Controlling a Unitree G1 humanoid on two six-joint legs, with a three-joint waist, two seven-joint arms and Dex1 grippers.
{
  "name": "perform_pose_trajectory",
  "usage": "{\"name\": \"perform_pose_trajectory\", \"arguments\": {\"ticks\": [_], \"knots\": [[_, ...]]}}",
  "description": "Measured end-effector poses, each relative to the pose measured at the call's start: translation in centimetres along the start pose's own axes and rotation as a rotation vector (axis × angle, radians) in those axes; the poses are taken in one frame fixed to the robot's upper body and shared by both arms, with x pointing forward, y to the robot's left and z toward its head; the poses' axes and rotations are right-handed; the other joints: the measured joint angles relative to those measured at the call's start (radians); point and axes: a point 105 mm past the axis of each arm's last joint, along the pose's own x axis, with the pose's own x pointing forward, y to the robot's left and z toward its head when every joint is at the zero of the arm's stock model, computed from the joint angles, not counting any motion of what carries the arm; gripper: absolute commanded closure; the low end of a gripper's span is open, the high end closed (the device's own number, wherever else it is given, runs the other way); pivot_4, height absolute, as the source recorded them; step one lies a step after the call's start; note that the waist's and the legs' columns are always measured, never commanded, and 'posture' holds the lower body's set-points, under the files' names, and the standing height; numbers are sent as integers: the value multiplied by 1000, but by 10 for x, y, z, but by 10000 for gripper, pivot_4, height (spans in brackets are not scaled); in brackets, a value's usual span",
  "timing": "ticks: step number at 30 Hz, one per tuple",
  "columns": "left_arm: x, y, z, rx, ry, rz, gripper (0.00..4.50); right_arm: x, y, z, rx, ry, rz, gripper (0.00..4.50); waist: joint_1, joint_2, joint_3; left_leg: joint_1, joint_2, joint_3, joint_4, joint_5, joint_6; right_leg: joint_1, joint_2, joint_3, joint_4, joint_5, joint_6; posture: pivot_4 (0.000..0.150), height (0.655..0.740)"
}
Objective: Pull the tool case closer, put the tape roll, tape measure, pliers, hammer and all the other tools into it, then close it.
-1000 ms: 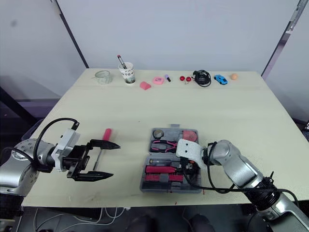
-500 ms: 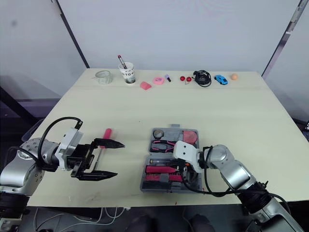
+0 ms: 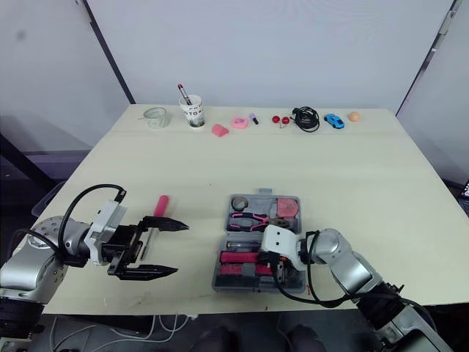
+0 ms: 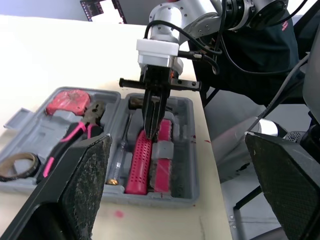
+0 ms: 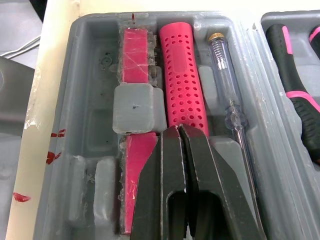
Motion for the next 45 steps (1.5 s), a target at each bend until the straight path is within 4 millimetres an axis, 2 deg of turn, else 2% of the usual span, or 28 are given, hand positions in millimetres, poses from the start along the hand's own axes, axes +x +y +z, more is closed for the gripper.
{"name": "perform_pose_trajectory", "arguments": {"ticks": [1,2,3,4,6,12,14,17,20,27,39,45], "knots": [[0,0,0,-5,0,6,0,-3,-2,4,6,-17,-12,44574,0,0,0,0,0,0,0,0,0,0,0,0,0,0,0,1500,7400],[-1,0,-3,-32,3,36,0,-16,-8,19,14,-97,-74,44574,1,0,0,0,0,0,0,0,0,0,0,0,0,0,0,1500,7400],[-1,1,-3,-36,4,42,0,-18,-10,21,13,-105,-82,44574,1,0,0,0,0,0,0,0,0,0,0,0,0,0,1,1500,7400],[-2,3,-5,-44,1,85,0,-28,-17,27,24,-152,-145,44574,1,0,0,0,0,-1,0,0,0,0,0,0,0,0,0,1500,7400],[-3,10,-6,-25,-10,162,0,-39,-22,27,50,-185,-209,44574,5,0,0,0,0,-1,0,0,0,0,0,0,0,0,0,1500,7400],[-18,28,-28,-75,-19,467,0,-83,-38,-6,158,-219,-497,44574,2,-1,0,0,0,0,0,0,0,0,0,0,-1,0,1,1500,7400],[-23,28,-35,-103,-36,548,0,-97,-37,-15,192,-238,-555,44574,-1,0,0,0,0,0,-1,0,0,1,0,0,-1,0,1,1500,7400],[-36,20,-55,-175,-37,677,0,-124,-31,-41,279,-236,-646,44574,0,-1,0,0,0,0,-1,0,0,1,0,0,-1,1,1,1500,7400],[-46,8,-74,-248,-20,767,0,-147,-22,-62,331,-217,-724,36201,0,-1,0,1,0,0,-1,0,0,1,-1,1,-1,0,0,1500,7400],[-67,-11,-98,-332,-14,952,0,-173,5,-91,434,-218,-827,550,0,-1,-1,2,0,0,-1,0,0,1,-1,1,-1,-1,-2,1500,7400],[-84,-23,-115,-364,24,1144,0,-195,44,-120,550,-197,-926,550,1,-2,-4,2,0,1,-1,0,0,1,-2,1,-1,-1,-2,1500,7400],[-86,-19,-115,-359,22,1158,0,-197,42,-117,538,-214,-931,550,0,-2,-5,2,0,1,-1,0,0,1,-3,1,-1,-1,-2,1500,7400]]}}
